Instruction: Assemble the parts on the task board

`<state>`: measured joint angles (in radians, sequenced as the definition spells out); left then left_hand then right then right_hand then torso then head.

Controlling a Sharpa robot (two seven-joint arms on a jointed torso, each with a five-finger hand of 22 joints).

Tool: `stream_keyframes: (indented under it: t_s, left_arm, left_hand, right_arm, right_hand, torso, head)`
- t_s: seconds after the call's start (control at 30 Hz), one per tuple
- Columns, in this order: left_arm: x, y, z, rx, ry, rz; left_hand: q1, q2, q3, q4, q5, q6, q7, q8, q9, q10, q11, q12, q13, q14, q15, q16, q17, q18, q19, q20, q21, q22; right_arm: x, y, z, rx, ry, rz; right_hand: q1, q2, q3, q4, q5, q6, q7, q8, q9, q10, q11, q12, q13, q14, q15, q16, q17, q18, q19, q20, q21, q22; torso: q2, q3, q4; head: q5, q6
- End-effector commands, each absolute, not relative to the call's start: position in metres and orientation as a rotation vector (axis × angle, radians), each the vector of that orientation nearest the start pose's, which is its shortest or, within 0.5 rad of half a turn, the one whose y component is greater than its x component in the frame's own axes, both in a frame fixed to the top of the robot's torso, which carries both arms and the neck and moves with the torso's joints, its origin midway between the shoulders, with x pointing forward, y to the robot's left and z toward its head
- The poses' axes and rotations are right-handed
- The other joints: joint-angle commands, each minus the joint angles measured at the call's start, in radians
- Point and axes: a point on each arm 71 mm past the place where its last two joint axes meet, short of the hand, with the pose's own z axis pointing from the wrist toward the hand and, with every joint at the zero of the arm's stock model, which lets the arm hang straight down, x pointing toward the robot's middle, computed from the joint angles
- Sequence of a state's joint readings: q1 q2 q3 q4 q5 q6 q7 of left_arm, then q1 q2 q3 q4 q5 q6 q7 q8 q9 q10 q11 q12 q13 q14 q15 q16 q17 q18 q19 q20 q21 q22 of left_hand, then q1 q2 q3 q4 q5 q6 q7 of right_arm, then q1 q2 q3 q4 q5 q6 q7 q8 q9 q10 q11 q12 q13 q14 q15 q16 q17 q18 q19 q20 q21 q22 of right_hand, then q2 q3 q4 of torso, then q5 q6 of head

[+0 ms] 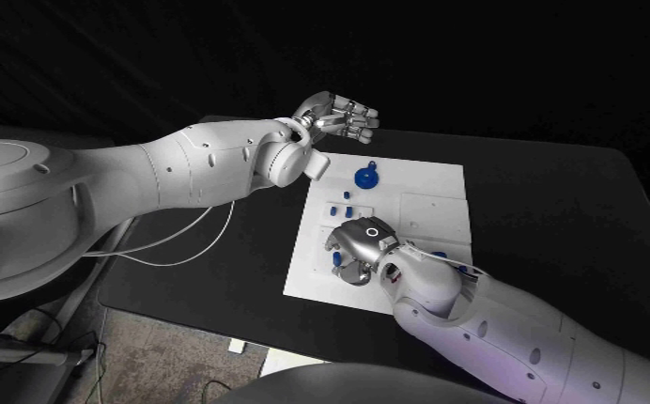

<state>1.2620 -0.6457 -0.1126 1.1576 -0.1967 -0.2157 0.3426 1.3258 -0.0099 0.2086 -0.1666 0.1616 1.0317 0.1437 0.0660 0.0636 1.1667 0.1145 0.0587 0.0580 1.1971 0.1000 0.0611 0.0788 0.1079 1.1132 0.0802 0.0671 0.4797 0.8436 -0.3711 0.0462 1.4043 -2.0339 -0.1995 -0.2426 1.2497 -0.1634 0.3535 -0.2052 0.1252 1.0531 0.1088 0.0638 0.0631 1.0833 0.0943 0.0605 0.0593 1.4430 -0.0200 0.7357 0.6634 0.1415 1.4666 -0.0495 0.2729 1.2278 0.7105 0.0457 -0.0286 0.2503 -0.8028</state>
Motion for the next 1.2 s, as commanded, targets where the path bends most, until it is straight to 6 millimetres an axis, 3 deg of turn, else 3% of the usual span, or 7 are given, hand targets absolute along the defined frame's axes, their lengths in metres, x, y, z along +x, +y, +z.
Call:
stream_keyframes:
  t_s: [0.03,0.37,0.63,0.87,1.0,1.03,1.2]
  left_arm:
    - [0.553,0.209,-0.19,-0.878,1.53,-1.384]
    - [0.553,0.212,-0.191,-0.881,1.53,-1.379]
    - [0.552,0.217,-0.191,-0.885,1.527,-1.371]
    - [0.55,0.222,-0.192,-0.889,1.526,-1.366]
    - [0.546,0.225,-0.195,-0.893,1.529,-1.369]
    - [0.546,0.225,-0.196,-0.894,1.529,-1.369]
    - [0.542,0.23,-0.199,-0.896,1.527,-1.376]
  left_hand:
    - [-0.003,0.008,0.001,0.005,0.004,-0.008,0.002,-0.001,-0.001,-0.005,0.001,0.0,0.0,-0.003,0.003,0.001,0.001,0.006,0.007,0.002,0.003,-0.001]
    - [-0.002,0.007,0.001,0.006,0.003,-0.009,0.002,-0.001,-0.001,-0.005,0.002,0.001,0.0,-0.004,0.004,0.001,0.001,0.006,0.007,0.002,0.003,-0.007]
    - [-0.002,0.007,0.001,0.006,0.003,-0.009,0.002,-0.001,-0.001,-0.005,0.002,0.001,0.0,-0.004,0.004,0.001,0.001,0.006,0.007,0.002,0.003,-0.007]
    - [-0.002,0.006,0.0,0.006,0.003,-0.008,0.002,-0.001,-0.001,-0.004,0.001,0.001,0.0,-0.003,0.003,0.001,0.002,0.006,0.008,0.002,0.003,-0.009]
    - [0.0,0.007,0.001,0.006,0.004,-0.005,0.001,0.0,-0.001,-0.002,0.0,0.001,0.0,-0.002,0.002,0.001,0.002,0.006,0.009,0.002,0.003,-0.01]
    - [0.001,0.008,0.002,0.006,0.004,0.0,0.0,0.001,0.0,0.001,-0.001,0.001,0.0,-0.001,0.002,0.001,0.002,0.006,0.01,0.001,0.004,-0.009]
    - [0.002,0.012,0.005,0.005,0.005,0.019,-0.006,0.0,-0.001,0.016,-0.008,0.0,-0.001,-0.003,0.0,0.001,0.001,0.004,0.008,0.0,0.004,-0.007]
  right_arm:
    - [0.393,0.009,-0.293,-0.534,1.621,0.772]
    - [0.393,-0.006,-0.274,-0.399,1.549,0.835]
    - [0.417,-0.052,-0.235,-0.14,1.585,0.881]
    - [0.44,-0.116,-0.216,0.061,1.73,0.839]
    - [0.447,-0.155,-0.215,0.141,1.877,0.765]
    - [0.447,-0.161,-0.215,0.153,1.901,0.745]
    - [0.451,-0.192,-0.217,0.212,2.041,0.607]
  right_hand:
    - [0.012,-0.007,-0.023,0.016,0.017,-0.018,0.008,-0.001,0.0,-0.016,0.002,0.008,0.0,-0.01,0.004,-0.01,-0.015,0.017,0.026,0.011,-0.029,-0.016]
    - [0.06,-0.054,-0.074,0.101,0.024,-0.084,0.011,-0.003,-0.002,-0.075,0.012,0.037,0.001,-0.028,0.011,-0.019,-0.067,0.018,0.031,0.018,-0.079,-0.065]
    - [-0.003,0.002,-0.026,0.079,0.018,-0.001,0.017,-0.002,0.0,0.126,-0.027,0.038,0.0,0.003,-0.018,0.005,-0.062,-0.009,0.039,-0.01,-0.023,-0.044]
    - [-0.061,0.046,-0.014,0.109,-0.013,0.114,-0.031,0.009,0.022,0.279,-0.092,0.148,0.056,0.005,-0.054,0.008,-0.05,-0.036,0.036,-0.04,0.026,-0.026]
    - [-0.068,0.075,-0.068,0.113,-0.032,0.124,-0.047,0.001,0.067,0.106,-0.116,0.627,0.482,0.007,-0.069,0.035,-0.007,-0.064,0.039,-0.062,0.097,0.013]
    - [-0.072,0.078,-0.062,0.121,-0.037,0.126,-0.037,0.005,0.076,0.067,-0.12,0.68,0.541,-0.006,-0.066,0.048,0.012,-0.065,0.036,-0.061,0.106,0.022]
    - [-0.112,0.087,-0.022,0.173,-0.079,0.117,-0.051,-0.001,0.083,0.09,-0.126,0.806,0.667,-0.004,-0.076,0.148,0.121,-0.073,0.048,-0.069,0.222,0.069]
  torso:
    - [0.0,0.0009,-0.0002]
    - [-0.001,-0.0009,-0.0007]
    - [-0.003,-0.0021,-0.0059]
    - [-0.008,-0.0046,-0.018]
    - [-0.015,-0.0072,-0.0279]
    - [-0.016,-0.007,-0.0288]
    - [-0.025,-0.0048,-0.0363]
  head:
    - [0.0,-0.001]
    - [-0.006,0.003]
    - [-0.043,0.02]
    - [-0.084,0.04]
    - [-0.099,0.04]
    - [-0.101,0.04]
    - [-0.11,0.036]
